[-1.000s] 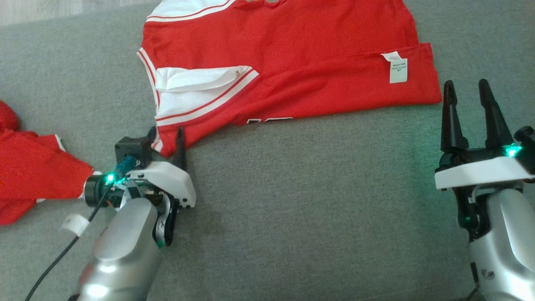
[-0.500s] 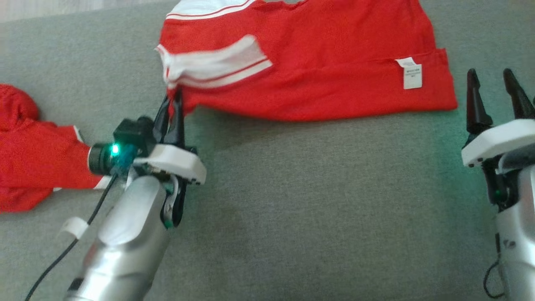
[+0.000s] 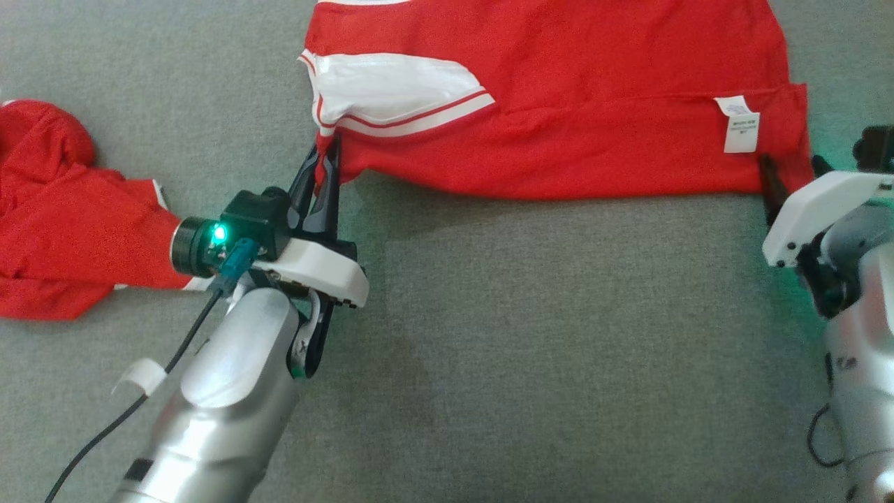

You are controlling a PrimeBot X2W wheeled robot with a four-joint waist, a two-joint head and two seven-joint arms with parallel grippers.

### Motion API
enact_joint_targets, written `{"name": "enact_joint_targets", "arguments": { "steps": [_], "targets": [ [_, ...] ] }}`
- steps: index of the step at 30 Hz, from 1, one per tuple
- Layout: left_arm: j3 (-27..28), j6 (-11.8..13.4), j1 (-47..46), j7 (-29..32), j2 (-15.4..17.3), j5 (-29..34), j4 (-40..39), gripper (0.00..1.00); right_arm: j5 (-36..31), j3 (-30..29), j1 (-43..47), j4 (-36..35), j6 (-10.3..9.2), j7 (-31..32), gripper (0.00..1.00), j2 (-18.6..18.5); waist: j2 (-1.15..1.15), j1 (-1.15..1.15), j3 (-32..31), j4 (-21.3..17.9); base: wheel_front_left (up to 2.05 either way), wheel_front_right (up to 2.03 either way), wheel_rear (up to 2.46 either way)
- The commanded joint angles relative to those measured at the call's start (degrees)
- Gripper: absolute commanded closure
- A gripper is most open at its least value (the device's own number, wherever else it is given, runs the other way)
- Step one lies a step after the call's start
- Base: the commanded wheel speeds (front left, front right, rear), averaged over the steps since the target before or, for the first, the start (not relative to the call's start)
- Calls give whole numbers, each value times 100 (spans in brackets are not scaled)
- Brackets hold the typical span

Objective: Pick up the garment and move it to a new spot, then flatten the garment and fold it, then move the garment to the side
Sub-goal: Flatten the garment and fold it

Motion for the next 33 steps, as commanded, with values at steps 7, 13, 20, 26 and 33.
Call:
{"name": "enact_joint_targets", "arguments": {
  "steps": [7, 13, 20, 26, 33],
  "targets": [
    [95, 25, -199, 35, 104, 58, -246, 100, 142, 548, -339, 412, -4, 436, 57, -212, 0, -1, 115, 102, 0, 0, 0],
    [27, 64, -154, 124, 196, 96, -132, 100, 333, 959, -429, 499, -4, 337, 100, -474, 0, -1, -12, 80, 0, 0, 0],
    [-211, -49, 78, 506, 444, 168, 137, 100, 485, 1384, -285, 497, -4, 315, 100, -849, 0, -1, -521, -30, 0, 0, 0],
    [-378, -239, 463, 1026, 716, 71, 57, 100, 988, 1791, 135, 209, -4, 849, 100, -1264, 0, -1, -1041, -115, 0, 0, 0],
    [-542, -335, 1106, 1756, 1127, -92, -700, 100, 1714, 2015, 913, -614, -4, 1586, 100, -1753, 0, -1, -1560, -183, 0, 0, 0]
  ]
}}
